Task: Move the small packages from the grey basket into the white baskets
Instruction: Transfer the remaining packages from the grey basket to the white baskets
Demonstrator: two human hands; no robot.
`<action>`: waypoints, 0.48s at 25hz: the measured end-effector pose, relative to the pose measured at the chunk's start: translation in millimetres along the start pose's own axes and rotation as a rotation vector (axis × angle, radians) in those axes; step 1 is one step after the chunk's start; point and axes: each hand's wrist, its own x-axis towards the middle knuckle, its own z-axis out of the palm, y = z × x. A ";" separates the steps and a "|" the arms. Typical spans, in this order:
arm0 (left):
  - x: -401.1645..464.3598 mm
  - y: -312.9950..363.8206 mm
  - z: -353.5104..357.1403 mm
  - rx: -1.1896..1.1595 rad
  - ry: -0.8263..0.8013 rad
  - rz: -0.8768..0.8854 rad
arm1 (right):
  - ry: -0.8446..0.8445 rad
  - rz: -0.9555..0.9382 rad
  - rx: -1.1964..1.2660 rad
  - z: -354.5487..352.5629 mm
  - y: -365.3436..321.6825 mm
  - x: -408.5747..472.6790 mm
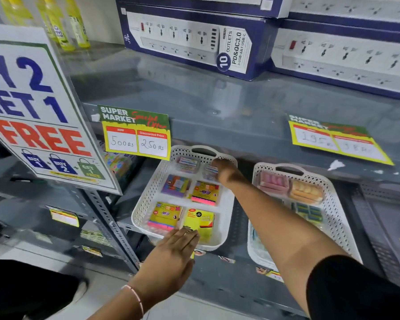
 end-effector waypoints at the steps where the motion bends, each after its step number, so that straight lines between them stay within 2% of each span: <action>1: -0.1 -0.8 0.2 0.000 0.001 0.004 | 0.003 -0.003 0.001 1.0 -0.3 1.4; 8: -1.1 3.5 -0.6 0.027 -0.013 -0.028 | -0.002 0.003 0.054 -1.8 -1.7 -5.0; 12: 16.0 21.9 -7.3 0.013 0.020 -0.030 | 0.106 -0.061 0.127 -22.3 18.0 -41.8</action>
